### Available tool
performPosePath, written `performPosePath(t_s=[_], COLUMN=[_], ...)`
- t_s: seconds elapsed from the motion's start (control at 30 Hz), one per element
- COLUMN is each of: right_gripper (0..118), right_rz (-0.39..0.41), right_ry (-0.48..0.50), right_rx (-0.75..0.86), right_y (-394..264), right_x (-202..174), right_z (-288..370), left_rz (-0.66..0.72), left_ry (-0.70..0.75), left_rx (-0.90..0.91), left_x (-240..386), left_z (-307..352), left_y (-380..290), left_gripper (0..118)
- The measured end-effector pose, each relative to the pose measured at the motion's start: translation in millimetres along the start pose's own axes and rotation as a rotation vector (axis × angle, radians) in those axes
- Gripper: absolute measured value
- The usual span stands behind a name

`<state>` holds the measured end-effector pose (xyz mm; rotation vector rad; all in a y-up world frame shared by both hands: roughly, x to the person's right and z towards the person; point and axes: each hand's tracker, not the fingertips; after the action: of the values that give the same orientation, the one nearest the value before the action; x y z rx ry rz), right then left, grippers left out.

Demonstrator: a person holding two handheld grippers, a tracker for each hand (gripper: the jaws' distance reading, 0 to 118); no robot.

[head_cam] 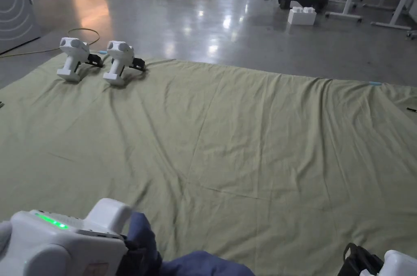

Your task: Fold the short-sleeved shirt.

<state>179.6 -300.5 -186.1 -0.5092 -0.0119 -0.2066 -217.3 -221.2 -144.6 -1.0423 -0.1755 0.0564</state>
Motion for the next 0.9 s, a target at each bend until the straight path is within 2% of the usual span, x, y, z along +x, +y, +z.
performPosePath(t_s=[0.37, 0.6, 0.63, 0.7, 0.73, 0.9], right_gripper=[14, 14, 14, 14, 14, 14], right_rz=[-0.002, -0.005, -0.003, -0.004, -0.004, -0.01], right_ry=[-0.023, -0.039, -0.041, -0.043, -0.045, -0.043], right_rx=[-0.018, -0.018, -0.019, -0.021, -0.022, -0.032], right_y=[-5, -5, -5, -5, -6, -7], right_x=[10, 14, 15, 17, 18, 20], right_z=[2, 6, 6, 7, 8, 9], left_rz=[0.001, 0.03, 0.054, 0.132, 0.164, 0.178], left_ry=[-0.13, -0.12, -0.134, -0.228, -0.287, -0.315], left_rx=[-0.095, -0.15, -0.151, -0.132, -0.119, -0.011], left_x=[82, 106, 104, 98, 95, 81], left_z=[-75, -126, -128, -123, -117, -88], left_y=[5, 3, 3, 3, 4, 6], left_gripper=[19, 20, 30, 63, 75, 75])
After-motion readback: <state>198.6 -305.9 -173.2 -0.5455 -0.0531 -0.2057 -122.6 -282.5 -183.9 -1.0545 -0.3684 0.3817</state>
